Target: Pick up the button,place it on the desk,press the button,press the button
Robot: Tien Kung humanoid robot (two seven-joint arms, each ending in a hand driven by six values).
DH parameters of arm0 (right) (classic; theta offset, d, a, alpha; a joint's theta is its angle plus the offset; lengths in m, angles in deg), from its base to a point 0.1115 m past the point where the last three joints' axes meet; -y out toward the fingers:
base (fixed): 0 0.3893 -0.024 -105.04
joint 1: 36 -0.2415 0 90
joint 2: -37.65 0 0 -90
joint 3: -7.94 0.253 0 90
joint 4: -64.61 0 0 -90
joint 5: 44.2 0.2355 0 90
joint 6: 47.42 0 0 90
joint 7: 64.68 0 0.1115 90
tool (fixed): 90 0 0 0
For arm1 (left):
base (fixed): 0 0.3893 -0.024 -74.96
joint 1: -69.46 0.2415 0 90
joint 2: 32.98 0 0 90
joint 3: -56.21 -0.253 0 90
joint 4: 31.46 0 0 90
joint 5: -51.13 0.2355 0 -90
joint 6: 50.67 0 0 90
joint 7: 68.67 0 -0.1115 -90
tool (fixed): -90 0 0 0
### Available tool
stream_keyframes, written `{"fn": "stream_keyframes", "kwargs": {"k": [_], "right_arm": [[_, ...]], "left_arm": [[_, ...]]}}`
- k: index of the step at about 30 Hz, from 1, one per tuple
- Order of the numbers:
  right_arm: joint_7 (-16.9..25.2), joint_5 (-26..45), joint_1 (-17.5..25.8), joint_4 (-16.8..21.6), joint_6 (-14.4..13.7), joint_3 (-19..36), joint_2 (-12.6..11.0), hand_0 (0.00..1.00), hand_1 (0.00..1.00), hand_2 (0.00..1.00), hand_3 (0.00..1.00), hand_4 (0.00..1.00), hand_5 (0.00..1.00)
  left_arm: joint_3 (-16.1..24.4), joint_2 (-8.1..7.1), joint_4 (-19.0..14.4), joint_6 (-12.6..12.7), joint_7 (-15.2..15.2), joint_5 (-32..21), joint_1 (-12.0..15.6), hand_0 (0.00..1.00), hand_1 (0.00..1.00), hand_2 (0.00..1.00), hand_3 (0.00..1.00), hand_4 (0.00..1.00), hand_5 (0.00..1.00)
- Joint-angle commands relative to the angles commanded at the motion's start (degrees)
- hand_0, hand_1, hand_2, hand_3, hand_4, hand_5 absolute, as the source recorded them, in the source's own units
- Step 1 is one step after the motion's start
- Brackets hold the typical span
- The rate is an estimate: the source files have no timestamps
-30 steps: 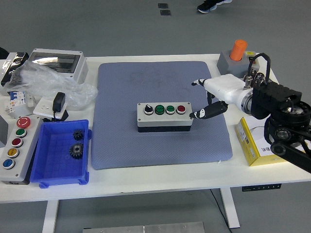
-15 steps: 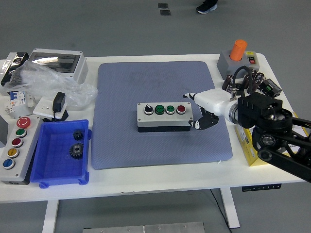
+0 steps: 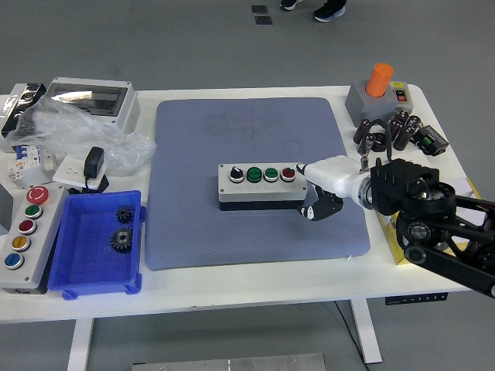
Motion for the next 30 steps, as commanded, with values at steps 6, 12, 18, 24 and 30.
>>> {"fn": "stream_keyframes", "kwargs": {"k": [6, 12, 18, 24, 30], "right_arm": [[0.21, 0.51, -0.1, -1.76, -0.24, -0.65, 0.6, 0.568, 0.386, 0.298, 0.998, 0.644, 0.446], [0.15, 0.47, -0.34, -2.69, -0.33, -1.51, 1.08, 0.558, 0.381, 0.297, 0.998, 0.647, 0.447], [0.02, 0.48, -0.65, -2.65, -0.14, -2.31, 1.19, 0.56, 0.376, 0.296, 0.998, 0.653, 0.453], [-0.24, 0.58, -1.11, -2.25, 0.38, -3.1, 1.06, 0.557, 0.369, 0.296, 0.998, 0.652, 0.454], [0.37, 0.27, -1.24, -1.79, -0.68, -2.74, 0.88, 0.552, 0.361, 0.292, 0.998, 0.659, 0.459]], "left_arm": [[-0.04, -0.06, 0.02, 0.02, -0.04, -0.03, 0.1, 0.654, 0.693, 0.693, 0.795, 0.897, 0.497], [0.03, -0.11, 0.0, 0.07, -0.12, 0.04, 0.04, 0.655, 0.694, 0.694, 0.794, 0.898, 0.499], [0.06, -0.2, 0.01, 0.12, -0.2, 0.01, -0.04, 0.655, 0.695, 0.695, 0.796, 0.902, 0.503], [0.17, -0.23, 0.0, 0.17, -0.27, 0.05, -0.15, 0.654, 0.694, 0.696, 0.796, 0.903, 0.504], [0.22, -0.27, 0.01, 0.23, -0.33, 0.02, -0.15, 0.653, 0.694, 0.695, 0.797, 0.903, 0.504]]}}
